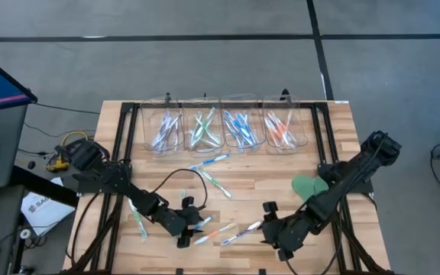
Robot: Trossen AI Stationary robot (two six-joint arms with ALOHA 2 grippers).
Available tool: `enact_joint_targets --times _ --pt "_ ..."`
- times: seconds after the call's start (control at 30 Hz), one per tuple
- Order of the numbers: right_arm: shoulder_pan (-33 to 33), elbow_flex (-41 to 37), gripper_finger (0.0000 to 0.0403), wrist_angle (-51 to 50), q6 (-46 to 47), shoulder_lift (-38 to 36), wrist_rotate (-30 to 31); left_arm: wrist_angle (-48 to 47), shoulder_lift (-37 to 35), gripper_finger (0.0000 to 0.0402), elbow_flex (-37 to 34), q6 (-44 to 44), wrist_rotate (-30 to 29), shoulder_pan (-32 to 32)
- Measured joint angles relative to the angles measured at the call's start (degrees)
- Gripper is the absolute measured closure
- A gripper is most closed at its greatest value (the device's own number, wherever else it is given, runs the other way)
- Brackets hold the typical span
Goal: Pick & Place Toothbrushes
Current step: Put the blue toothbrush into the middle right transparent bin
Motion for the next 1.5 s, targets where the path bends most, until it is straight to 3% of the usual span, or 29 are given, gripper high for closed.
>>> enact_joint_targets --times 0.13,0.77,0.97,1.23,1.5 --pt "0.7 0.0 0.022 2.5 0.9 0.5 -3.6 -0.4 0.0 0.0208 0.0 2.6 -2.6 0.0" --pt "2.1 0.0 0.0224 3.6 1.5 0.5 -3.6 -0.4 5.5 0.0223 0.2 -1.4 -2.4 0.1" --pt "2.0 0.0 0.0223 7.1 1.5 0.5 -3.6 -1.3 3.7 0.027 0.1 -2.1 -2.2 0.2" --pt "2.2 0.0 0.0219 9.3 1.5 0.5 -3.6 -1.8 3.3 0.0384 0.0 -2.3 -2.7 0.5" --pt "2.2 0.0 0.022 9.5 1.5 0.5 -3.6 -1.3 3.3 0.0385 0.0 -2.3 -3.7 0.4"
